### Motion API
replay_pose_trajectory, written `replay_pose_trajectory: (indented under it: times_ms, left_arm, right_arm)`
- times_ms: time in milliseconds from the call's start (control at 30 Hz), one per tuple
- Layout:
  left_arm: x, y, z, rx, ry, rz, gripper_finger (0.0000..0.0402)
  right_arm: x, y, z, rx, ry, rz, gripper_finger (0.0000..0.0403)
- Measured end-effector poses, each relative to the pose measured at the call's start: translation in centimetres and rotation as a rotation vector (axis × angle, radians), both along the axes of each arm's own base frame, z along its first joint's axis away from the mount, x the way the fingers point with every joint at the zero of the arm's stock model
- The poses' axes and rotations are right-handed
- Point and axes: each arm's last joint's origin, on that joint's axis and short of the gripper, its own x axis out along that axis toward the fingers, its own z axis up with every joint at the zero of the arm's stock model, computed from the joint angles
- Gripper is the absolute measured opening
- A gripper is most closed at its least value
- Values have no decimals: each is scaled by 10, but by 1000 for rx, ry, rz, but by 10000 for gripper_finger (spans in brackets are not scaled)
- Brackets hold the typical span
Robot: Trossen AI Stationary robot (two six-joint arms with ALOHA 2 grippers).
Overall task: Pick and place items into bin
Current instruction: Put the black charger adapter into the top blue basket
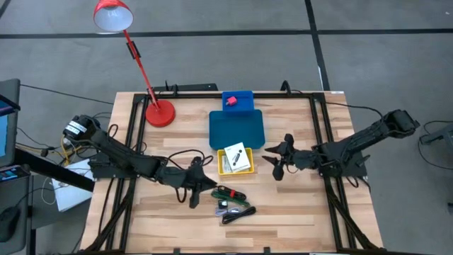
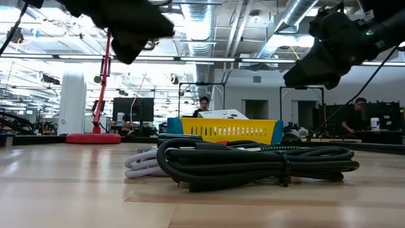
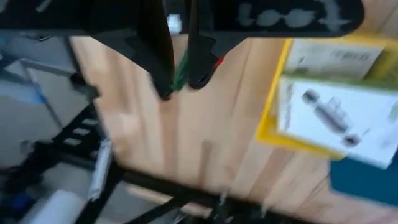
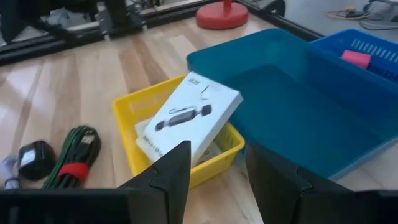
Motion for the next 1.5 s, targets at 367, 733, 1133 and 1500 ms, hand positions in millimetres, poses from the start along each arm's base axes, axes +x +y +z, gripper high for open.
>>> replay_pose_trajectory:
  times_ms: [367,733,1133,1500]
  left_arm:
    - [-7,-11,-5,57,47,-29,91]
    - [27,-43,-39,103,92,-51,170]
    - [64,-66,-10,150,431,-135,186]
    - [73,-50,-1,130,483,-103,197]
  right_arm:
    - [0,-1,0,-23,12,7,151]
    - [-2,-1,-4,-37,61,40,158]
    - [-2,-1,-4,-48,65,42,178]
    - [-2,-1,-4,-48,68,42,204]
